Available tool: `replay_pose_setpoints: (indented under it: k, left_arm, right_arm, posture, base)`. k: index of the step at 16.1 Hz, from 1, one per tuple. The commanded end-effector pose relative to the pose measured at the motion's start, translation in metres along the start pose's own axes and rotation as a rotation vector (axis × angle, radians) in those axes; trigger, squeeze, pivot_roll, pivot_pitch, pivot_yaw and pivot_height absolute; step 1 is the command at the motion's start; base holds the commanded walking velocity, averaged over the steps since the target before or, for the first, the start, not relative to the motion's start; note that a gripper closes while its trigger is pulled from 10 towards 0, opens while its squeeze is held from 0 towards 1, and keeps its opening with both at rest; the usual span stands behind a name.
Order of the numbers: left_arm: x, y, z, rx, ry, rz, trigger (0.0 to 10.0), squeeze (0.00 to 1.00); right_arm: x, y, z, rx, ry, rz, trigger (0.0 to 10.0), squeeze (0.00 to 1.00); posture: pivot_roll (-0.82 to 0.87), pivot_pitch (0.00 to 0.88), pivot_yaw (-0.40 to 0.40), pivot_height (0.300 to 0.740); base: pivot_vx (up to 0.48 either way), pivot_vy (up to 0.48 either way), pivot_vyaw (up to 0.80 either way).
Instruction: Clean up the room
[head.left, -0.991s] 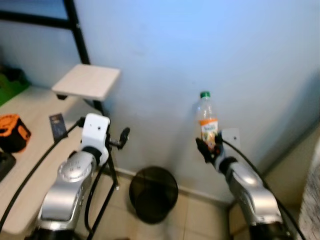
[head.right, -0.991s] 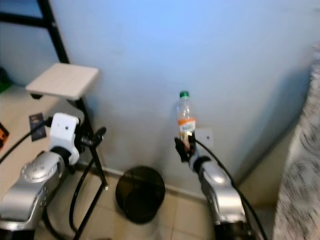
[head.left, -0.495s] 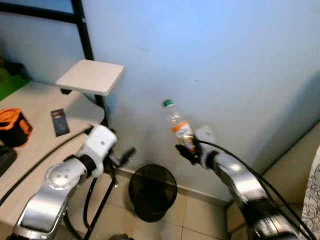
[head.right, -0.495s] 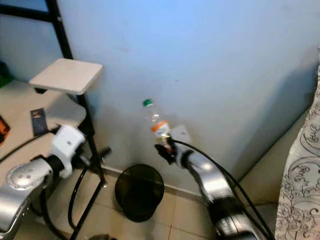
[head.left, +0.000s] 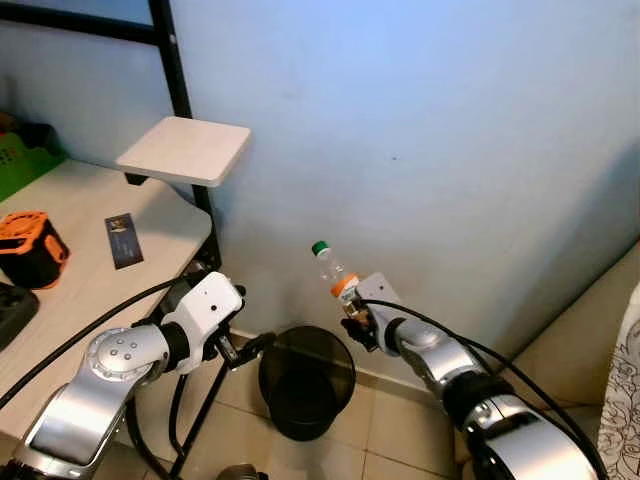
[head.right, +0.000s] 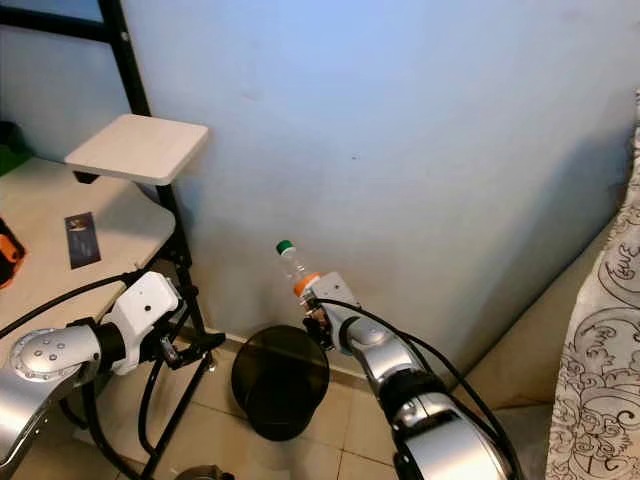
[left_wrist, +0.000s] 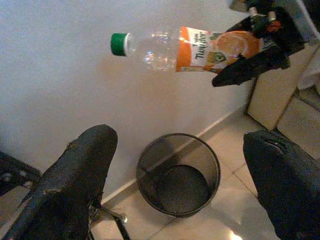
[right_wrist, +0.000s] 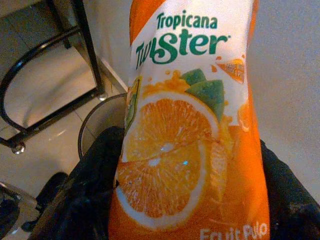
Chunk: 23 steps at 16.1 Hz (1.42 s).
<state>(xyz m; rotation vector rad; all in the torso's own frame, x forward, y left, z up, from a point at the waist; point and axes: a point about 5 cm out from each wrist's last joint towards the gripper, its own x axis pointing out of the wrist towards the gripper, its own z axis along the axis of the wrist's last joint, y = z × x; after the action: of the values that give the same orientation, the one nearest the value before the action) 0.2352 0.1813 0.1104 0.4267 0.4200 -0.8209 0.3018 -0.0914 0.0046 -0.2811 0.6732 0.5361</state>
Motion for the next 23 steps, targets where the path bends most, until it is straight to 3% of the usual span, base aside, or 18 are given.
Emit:
replay_pose_setpoints:
  k: [1, 5, 6, 7, 10, 18, 20, 23]
  left_arm:
    - [0.002, -0.001, 0.004, 0.012, -0.004, -0.034, 10.0, 0.0]
    - [0.003, -0.002, 0.002, 0.017, 0.012, -0.064, 10.0, 0.0]
    - [0.004, -0.002, 0.002, 0.022, 0.015, -0.068, 10.0, 0.0]
    - [0.005, -0.001, 0.002, 0.026, 0.018, -0.07, 10.0, 0.0]
    - [0.004, -0.001, 0.002, 0.029, 0.023, -0.07, 10.0, 0.0]
    - [0.002, -0.001, 0.0, 0.039, 0.034, -0.069, 10.0, 0.0]
    - [0.003, -0.003, 0.0, 0.035, 0.032, -0.058, 10.0, 0.0]
    - [0.005, 0.001, -0.001, -0.038, 0.003, 0.081, 10.0, 0.0]
  right_arm:
    - [0.001, -0.001, 0.008, -0.01, -0.023, -0.011, 10.0, 0.0]
    - [0.005, 0.004, 0.018, -0.033, -0.041, 0.001, 10.0, 0.0]
    - [0.005, 0.005, 0.02, -0.024, -0.048, 0.007, 10.0, 0.39]
    - [0.006, 0.007, 0.021, -0.02, -0.051, 0.014, 10.0, 0.58]
    - [0.007, 0.011, 0.023, -0.014, -0.061, 0.031, 10.0, 1.0]
    - [0.008, 0.016, 0.023, 0.052, -0.088, 0.053, 10.0, 1.0]
    - [0.006, 0.01, 0.021, 0.089, -0.111, 0.036, 10.0, 1.0]
    - [-0.005, -0.011, 0.012, 0.232, -0.209, -0.006, 10.0, 1.0]
  posture:
    - [0.04, 0.0, -0.035, 0.74]
    - [0.03, 0.0, -0.031, 0.74]
    - [0.03, 0.0, -0.031, 0.74]
    - [0.03, 0.0, -0.031, 0.74]
    - [0.03, 0.0, -0.035, 0.74]
    - [0.04, 0.0, -0.035, 0.74]
    - [0.05, 0.0, -0.042, 0.74]
    - [0.04, 0.0, -0.037, 0.74]
  base:
    - [0.0, 0.0, 0.0]
    - [0.0, 0.0, 0.0]
    - [0.0, 0.0, 0.0]
    - [0.0, 0.0, 0.0]
    - [0.0, 0.0, 0.0]
    - [0.0, 0.0, 0.0]
    - [0.0, 0.0, 0.0]
    - [0.0, 0.0, 0.0]
